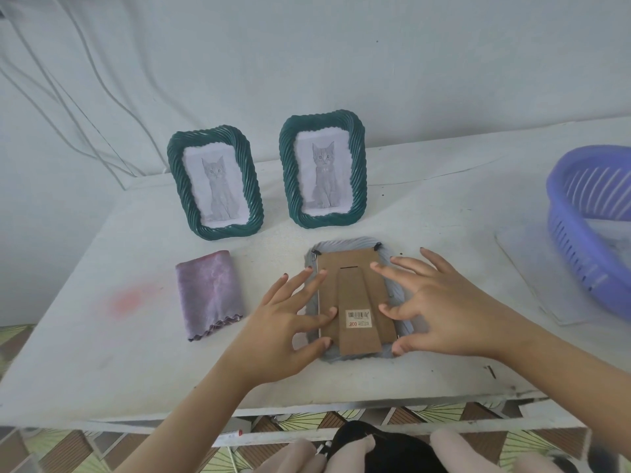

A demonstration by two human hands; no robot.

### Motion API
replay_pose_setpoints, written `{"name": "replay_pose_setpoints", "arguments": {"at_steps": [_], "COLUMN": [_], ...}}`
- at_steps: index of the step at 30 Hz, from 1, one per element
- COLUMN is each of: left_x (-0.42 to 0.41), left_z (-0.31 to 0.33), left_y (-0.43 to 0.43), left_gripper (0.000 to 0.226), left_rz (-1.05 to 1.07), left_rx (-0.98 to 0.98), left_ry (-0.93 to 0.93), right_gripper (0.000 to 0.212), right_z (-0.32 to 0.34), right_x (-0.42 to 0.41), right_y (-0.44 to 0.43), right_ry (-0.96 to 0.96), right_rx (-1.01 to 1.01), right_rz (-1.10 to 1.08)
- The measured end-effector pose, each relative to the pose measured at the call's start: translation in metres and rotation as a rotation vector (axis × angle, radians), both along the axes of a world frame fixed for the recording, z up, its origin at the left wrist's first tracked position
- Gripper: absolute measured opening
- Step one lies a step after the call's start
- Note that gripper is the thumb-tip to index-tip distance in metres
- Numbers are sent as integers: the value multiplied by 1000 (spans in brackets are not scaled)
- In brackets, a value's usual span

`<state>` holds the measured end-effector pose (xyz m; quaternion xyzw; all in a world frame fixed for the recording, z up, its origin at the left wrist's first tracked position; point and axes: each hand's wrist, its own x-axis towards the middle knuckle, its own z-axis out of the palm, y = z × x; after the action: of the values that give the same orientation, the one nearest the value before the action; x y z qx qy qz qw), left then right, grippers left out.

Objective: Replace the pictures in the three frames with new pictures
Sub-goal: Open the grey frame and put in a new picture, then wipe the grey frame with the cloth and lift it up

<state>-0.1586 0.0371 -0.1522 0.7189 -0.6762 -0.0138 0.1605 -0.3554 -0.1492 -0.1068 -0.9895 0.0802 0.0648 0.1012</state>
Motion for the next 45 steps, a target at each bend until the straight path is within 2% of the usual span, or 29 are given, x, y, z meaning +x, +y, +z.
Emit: {"name": "replay_pose_setpoints", "arguments": {"at_steps": [7,14,18,22,25,28,31,34,37,39,43,45], "left_x": [-2,-6,-11,-18,-26,-34,-47,-63,-73,-73,-63,-58], "left_z": [0,-5,-7,-5,3,21,41,58,72,82,94,100], "left_y": [1,4,5,7,2,-11,-29,-45,-54,-58,-58,-53], "left_gripper": [37,37,41,40,36,19,21,36,56,63,45,43], "left_rz": [8,55,127,217,267,323,431,500,568,597,587,591], "left_rx": [9,-12,6,21,-18,-60,-92,-40,6,23,62,32], "left_ry": [24,121,256,414,459,480,448,362,207,179,292,345], "right_gripper": [44,40,40,39,45,41,36,42,48,49,47,44], "right_z": [-14,-28,-36,-35,-33,-22,-18,-9,0,3,-1,-7], "right_x": [3,-3,-11,-17,-14,-9,1,11,18,21,24,24], "right_y": [8,12,12,16,26,34,26,22,25,26,27,27], "right_ry": [-142,-228,-287,-239,-325,-512,-669,-745,-733,-710,-623,-598], "right_rx": [-239,-191,22,374,585,980,1415,1733,1839,1845,1774,1714], "right_rz": [122,89,-54,-354,-446,-650,-845,-846,-773,-709,-632,-649]}}
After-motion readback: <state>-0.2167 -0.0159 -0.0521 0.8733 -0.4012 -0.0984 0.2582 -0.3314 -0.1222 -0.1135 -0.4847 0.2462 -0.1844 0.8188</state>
